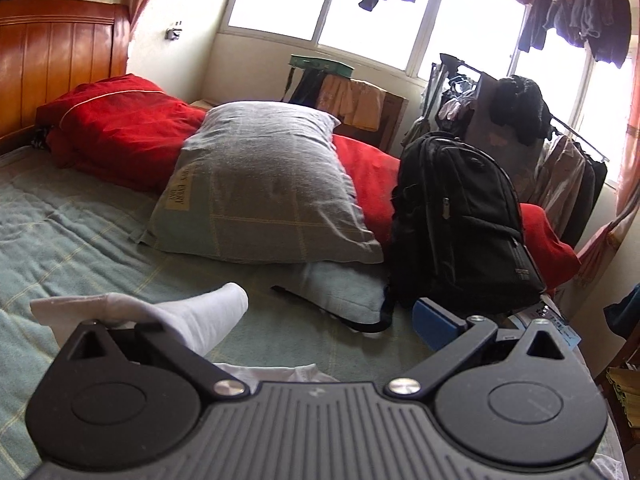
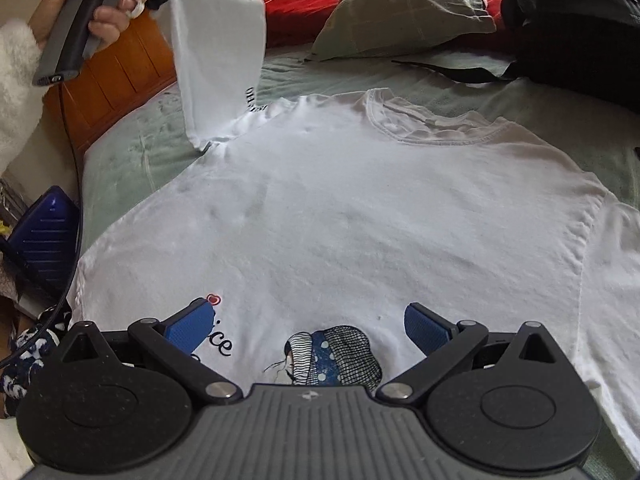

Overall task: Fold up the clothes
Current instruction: 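Lift the white strip with the left gripper and carry it across the shirt body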

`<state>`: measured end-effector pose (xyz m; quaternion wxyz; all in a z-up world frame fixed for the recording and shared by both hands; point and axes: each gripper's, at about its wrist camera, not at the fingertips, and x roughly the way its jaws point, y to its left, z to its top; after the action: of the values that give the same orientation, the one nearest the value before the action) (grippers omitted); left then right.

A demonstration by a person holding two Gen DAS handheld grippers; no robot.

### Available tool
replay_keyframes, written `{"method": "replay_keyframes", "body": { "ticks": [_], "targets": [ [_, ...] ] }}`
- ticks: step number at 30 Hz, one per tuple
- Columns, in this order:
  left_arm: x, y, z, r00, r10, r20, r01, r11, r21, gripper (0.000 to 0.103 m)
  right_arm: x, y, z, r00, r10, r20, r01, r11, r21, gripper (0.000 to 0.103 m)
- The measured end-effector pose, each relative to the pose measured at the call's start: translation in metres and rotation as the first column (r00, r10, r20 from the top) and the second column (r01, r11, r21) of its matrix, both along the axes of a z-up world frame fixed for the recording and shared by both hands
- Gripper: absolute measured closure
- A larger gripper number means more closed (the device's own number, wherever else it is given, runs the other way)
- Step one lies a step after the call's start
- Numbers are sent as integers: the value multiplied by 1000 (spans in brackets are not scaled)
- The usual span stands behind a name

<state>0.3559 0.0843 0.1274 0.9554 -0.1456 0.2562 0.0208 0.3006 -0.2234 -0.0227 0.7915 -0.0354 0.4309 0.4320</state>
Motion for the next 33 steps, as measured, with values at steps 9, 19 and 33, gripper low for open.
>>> {"method": "replay_keyframes", "body": {
  "ticks": [9,19,33],
  "targets": [
    [15,-34,0,997,-77,-14,77,997,20,1,0,1,-8,1000,-2,-15,2,1000,-8,0],
    [15,-71,-14,983,-181,-13,182,983,30,1,5,-1,-10,999,-7,-36,8,1000,15,0],
    [12,-110,-43,948,-313,-51,315,949,19,1,6,-1,-11,999,-4,-42,5,1000,23,0]
  ]
}}
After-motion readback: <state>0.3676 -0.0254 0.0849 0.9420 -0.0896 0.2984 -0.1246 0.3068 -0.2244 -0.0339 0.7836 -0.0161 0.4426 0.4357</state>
